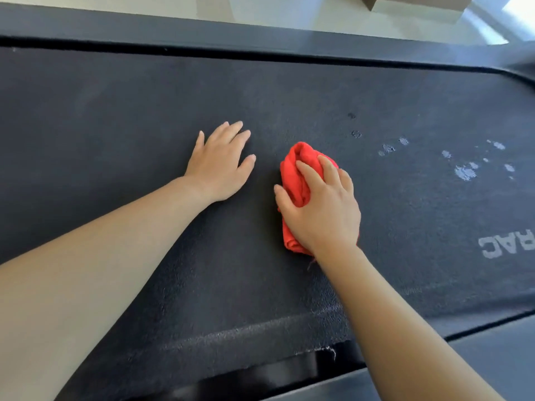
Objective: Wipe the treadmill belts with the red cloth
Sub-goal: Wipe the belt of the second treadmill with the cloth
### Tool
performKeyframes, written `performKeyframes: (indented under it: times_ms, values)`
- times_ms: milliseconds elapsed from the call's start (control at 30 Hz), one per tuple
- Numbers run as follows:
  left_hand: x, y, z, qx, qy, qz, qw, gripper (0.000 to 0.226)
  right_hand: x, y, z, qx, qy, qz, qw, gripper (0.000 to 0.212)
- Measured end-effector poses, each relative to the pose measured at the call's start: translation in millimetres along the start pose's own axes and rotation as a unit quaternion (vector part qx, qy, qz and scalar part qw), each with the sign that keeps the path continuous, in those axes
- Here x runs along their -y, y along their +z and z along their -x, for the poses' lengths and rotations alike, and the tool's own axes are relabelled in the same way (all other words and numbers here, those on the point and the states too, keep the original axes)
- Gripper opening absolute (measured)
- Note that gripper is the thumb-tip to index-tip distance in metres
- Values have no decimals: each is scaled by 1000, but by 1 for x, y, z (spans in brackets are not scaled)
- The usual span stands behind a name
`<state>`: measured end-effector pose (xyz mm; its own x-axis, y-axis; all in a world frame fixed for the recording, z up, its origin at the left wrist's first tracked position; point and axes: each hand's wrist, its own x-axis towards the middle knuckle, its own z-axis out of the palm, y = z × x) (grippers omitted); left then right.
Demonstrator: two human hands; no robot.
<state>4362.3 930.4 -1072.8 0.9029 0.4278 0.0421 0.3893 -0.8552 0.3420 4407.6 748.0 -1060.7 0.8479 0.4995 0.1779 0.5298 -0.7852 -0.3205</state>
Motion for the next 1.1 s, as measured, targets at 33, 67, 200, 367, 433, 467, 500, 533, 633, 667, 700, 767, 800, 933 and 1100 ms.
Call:
performKeyframes:
  times_ms: [33,67,200,367,433,467,500,533,633,667,700,767,800,933,1100]
  values:
    - [0,-1,-12,-3,-6,-1,1000,54,-1,2,1,-12,0,-1,1000,53]
    - [0,-2,-24,-4,-13,-3,1000,54,-1,5,2,-27,0,-5,1000,51]
    - [0,0,-68,5,-38,-15,999,56,-3,15,-31,-46,-10,-7,999,39]
    - [6,13,-96,-23,-77,-30,996,58,-2,30,-115,-43,-30,8,999,38]
    - [7,16,-101,-40,-80,-35,995,59,1,36,-150,-36,-26,0,999,38]
    - [7,16,-102,-40,-79,-34,995,59,3,38,-163,-31,-21,-1,999,39]
    - [8,15,-101,-38,-80,-35,995,59,6,39,-171,-24,-19,-1,1000,39]
    - [8,15,-100,-38,-81,-37,995,59,8,39,-175,-18,-20,-2,1000,40]
    - [7,14,-99,-42,-85,-30,995,59,5,37,-155,-10,-32,-8,999,43]
    - [6,14,-99,-43,-87,-29,995,59,3,36,-143,-20,-42,-7,999,43]
    - [6,14,-98,-43,-91,-28,994,60,1,36,-133,-31,-52,-7,998,42]
    - [5,12,-98,-42,-109,-27,993,63,0,36,-135,-29,-56,-11,998,41]
    - [5,10,-99,-39,-116,-29,992,65,1,37,-147,-19,-54,-16,998,40]
    - [3,9,-100,-31,-124,-38,991,67,18,49,-213,1,-85,-25,996,38]
    - [4,9,-102,-29,-129,-52,990,67,40,69,-271,23,-115,-27,993,40]
